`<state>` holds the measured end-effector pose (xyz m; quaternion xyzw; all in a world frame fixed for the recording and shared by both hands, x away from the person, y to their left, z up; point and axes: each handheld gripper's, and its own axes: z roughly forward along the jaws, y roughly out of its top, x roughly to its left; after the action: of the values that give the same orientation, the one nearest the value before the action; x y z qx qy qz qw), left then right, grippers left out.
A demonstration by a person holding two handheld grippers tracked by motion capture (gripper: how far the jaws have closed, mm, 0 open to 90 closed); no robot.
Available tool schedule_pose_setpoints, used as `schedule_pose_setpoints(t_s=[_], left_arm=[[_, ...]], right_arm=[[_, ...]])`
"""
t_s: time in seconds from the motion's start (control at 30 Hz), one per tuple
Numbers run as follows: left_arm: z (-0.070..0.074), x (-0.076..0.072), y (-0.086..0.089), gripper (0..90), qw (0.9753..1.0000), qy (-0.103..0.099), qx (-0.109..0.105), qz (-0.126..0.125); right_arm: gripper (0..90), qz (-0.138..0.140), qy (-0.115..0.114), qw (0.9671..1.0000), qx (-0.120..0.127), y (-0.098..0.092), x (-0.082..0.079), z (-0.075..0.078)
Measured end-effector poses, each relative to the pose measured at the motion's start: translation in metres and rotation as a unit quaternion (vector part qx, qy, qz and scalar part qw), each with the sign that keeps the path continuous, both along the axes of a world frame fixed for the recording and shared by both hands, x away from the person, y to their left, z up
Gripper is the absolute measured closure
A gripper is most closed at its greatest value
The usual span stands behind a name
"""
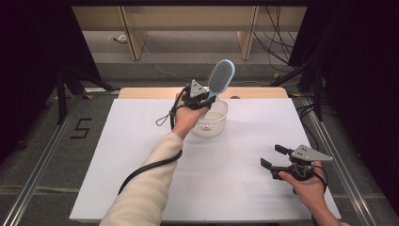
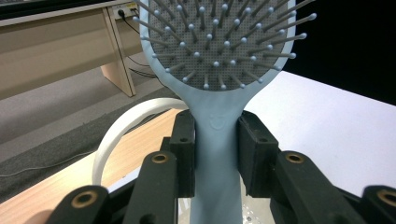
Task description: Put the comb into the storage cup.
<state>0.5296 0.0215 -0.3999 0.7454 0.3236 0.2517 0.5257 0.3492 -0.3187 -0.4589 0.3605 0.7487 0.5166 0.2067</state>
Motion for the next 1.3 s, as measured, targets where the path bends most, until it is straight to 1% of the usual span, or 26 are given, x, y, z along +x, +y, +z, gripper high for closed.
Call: schedule_pose_setpoints(t_s=[0.27,0.37,0.47,0.6,0.83,0.93,1.1,1.3], left_arm=[[-0.002,-0.0005,0.0005,69.6,1.0,-0.001,0.004,-0.002],[-0.0029,-0.0008,0.0009,69.6,1.0,0.001,0.002,-0.002],[-0.0035,-0.0006,0.0014,69.5,1.0,0.0,0.006,-0.003],[-0.0046,-0.0008,0.0016,69.5,1.0,0.001,0.004,-0.002],[-0.0062,-0.0009,0.0015,69.5,1.0,0.002,0.007,-0.002],[-0.0067,-0.0007,0.0016,69.5,0.9999,0.0,0.011,-0.002],[-0.0081,-0.0006,0.0016,69.5,1.0,0.001,0.009,-0.003],[-0.0096,-0.0007,0.0029,69.5,0.9999,0.0,0.012,-0.002]], right_arm=[[17.4,-0.001,0.0,1.0,0.001,0.0,0.0001,0.0],[17.4,-0.001,0.0,1.0,0.0,0.0001,0.0,0.0],[17.4,-0.001,0.0,1.0,0.001,0.0,0.0001,-0.0001],[17.4,-0.001,0.0,1.0,0.001,0.0,0.0,0.0001],[17.4,-0.001,0.0,1.0,0.0,-0.0001,0.0,0.0],[17.4,-0.001,0.0,1.0,-0.001,0.0,0.0,0.0],[17.4,-0.001,-0.001,1.0,-0.001,0.0001,0.0,0.0],[17.4,-0.001,0.0,1.0,-0.001,0.0003,0.0,-0.0001]])
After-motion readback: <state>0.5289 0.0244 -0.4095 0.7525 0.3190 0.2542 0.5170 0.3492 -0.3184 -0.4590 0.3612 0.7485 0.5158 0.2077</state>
